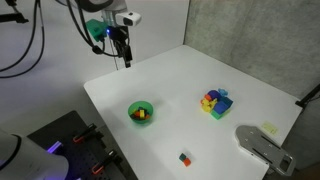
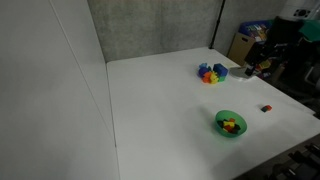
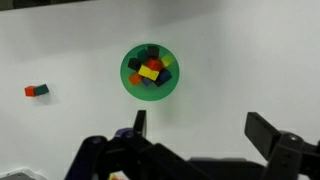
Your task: Pick up a blue block next to the orange block and place it in the green bowl
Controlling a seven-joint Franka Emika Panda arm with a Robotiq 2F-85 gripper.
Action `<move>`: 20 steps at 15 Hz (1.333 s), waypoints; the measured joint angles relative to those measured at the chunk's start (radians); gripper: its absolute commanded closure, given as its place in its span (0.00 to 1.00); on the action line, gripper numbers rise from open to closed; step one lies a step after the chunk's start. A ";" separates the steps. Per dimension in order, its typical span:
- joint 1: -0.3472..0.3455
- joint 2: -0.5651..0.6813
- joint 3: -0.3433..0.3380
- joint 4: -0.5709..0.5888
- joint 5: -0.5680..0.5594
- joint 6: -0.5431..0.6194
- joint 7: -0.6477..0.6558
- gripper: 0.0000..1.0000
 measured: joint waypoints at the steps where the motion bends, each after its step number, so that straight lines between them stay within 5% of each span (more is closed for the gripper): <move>1: -0.008 0.023 -0.016 0.021 -0.006 0.000 -0.013 0.00; 10: -0.078 0.258 -0.151 0.155 -0.071 0.075 -0.066 0.00; 20: -0.169 0.480 -0.267 0.167 -0.062 0.218 -0.331 0.00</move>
